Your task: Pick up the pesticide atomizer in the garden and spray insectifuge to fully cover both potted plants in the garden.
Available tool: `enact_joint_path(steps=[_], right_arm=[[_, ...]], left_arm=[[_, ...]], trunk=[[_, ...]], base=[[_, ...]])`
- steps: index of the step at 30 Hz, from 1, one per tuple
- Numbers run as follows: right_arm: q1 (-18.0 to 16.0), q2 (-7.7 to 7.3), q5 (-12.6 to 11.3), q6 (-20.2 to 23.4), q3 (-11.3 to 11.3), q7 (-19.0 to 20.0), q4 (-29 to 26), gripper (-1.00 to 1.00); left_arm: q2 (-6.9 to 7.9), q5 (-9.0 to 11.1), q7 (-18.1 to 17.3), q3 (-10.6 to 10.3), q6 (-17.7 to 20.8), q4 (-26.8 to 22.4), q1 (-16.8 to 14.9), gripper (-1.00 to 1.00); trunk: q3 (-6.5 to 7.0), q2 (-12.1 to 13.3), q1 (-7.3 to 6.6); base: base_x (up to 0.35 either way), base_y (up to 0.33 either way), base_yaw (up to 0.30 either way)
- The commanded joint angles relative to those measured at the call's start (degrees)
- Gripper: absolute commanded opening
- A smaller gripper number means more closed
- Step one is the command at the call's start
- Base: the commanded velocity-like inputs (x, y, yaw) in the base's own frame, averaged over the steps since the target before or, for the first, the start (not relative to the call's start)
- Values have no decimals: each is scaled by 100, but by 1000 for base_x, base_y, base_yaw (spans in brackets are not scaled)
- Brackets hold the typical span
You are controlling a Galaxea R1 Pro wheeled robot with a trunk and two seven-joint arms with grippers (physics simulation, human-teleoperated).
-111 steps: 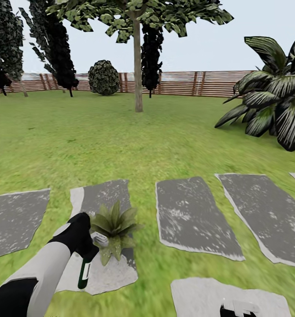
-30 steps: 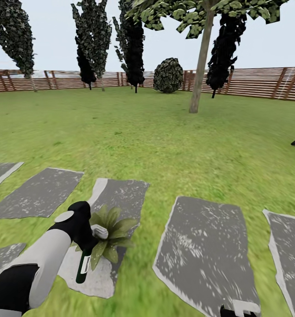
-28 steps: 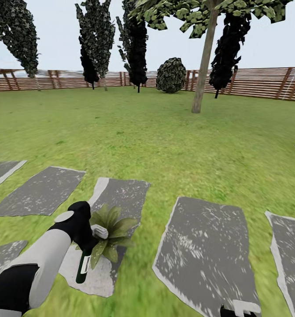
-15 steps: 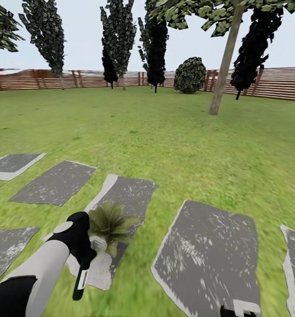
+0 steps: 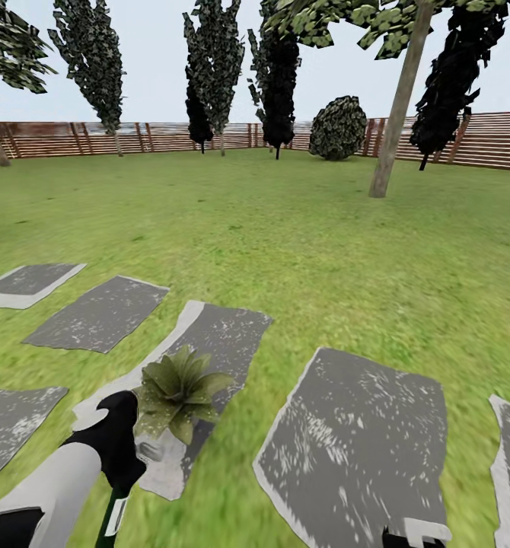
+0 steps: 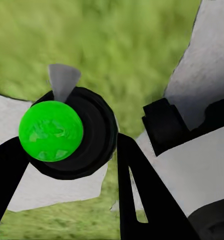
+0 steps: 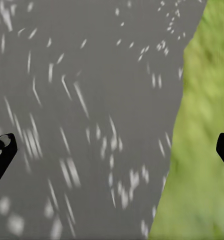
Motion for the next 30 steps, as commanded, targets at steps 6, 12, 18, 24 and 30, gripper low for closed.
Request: enact_joint_path(steps=[6,12,18,24,30], right_arm=[[-4,37,52,-16,-47,-23,3,100],[-4,39,51,-16,-48,-33,3,100],[-4,54,51,-16,-45,-25,11,100],[-4,57,51,-16,-48,-24,12,100],[-4,57,51,-16,-49,-22,12,100]], left_arm=[[140,-26,378,745,-21,-22,46,-100],[-2,639,1394,942,-201,54,54,-100],[-85,1903,2588,932,-870,93,433,-100],[-406,2091,3222,920,-893,107,504,-100],[-494,2100,3257,923,-875,60,507,-100]], trunk=[[-5,-2,-1],[-5,-2,-1],[-5,-2,-1],[-5,-2,-1],[-5,-2,-1]], base=[[0,0,38],[0,0,252],[0,0,247],[0,-52,33],[45,-260,4]])
